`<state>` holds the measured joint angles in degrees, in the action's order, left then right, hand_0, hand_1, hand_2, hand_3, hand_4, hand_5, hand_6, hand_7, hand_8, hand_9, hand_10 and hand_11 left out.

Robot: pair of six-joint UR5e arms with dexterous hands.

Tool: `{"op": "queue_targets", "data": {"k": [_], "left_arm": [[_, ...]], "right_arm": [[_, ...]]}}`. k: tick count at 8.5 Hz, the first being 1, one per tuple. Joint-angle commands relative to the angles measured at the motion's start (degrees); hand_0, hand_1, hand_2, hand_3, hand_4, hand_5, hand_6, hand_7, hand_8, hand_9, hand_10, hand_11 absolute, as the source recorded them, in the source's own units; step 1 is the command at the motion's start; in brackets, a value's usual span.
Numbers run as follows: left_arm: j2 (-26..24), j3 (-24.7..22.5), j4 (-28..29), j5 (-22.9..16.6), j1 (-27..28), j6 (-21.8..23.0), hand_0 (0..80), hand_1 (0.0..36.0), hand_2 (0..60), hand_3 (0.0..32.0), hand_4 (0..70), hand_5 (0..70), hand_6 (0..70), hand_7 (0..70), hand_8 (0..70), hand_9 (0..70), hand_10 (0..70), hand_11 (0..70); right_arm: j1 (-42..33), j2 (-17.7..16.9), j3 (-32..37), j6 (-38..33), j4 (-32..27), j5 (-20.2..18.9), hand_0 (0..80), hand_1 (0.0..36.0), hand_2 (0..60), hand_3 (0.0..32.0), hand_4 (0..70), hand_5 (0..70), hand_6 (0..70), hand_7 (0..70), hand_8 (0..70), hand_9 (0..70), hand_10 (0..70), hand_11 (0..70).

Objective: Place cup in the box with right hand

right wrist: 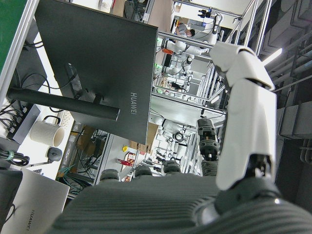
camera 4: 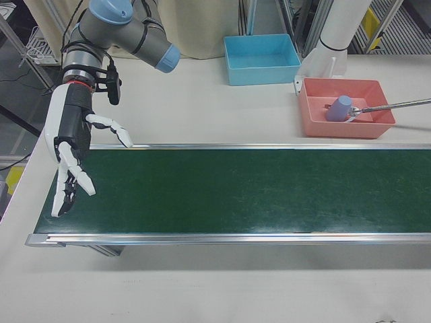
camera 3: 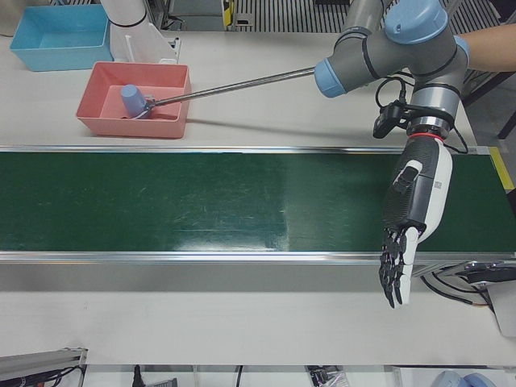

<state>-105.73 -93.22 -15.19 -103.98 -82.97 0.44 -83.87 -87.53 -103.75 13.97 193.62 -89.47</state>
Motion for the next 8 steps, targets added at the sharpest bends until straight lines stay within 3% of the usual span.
{"op": "queue_targets", "data": {"k": [1, 8], "left_arm": [[0.1, -0.1, 0.0, 0.0, -0.1, 0.0, 0.0, 0.0, 0.0, 0.0, 0.0, 0.0, 0.0, 0.0, 0.0, 0.0, 0.0, 0.0], [0.0, -0.1, 0.0, 0.0, 0.0, 0.0, 0.0, 0.0, 0.0, 0.0, 0.0, 0.0, 0.0, 0.0, 0.0, 0.0, 0.0, 0.0]], "right_arm": [[0.5, 0.3, 0.6, 0.0, 0.0, 0.0, 56.0, 31.2, 25.2, 0.0, 0.0, 7.8, 3.2, 3.9, 0.0, 0.3, 0.0, 0.2], [1.4, 0.3, -0.5, -0.4, 0.8, 0.1, 56.4, 31.5, 25.9, 0.0, 0.0, 7.8, 3.4, 5.2, 0.0, 0.2, 0.0, 0.0]]}}
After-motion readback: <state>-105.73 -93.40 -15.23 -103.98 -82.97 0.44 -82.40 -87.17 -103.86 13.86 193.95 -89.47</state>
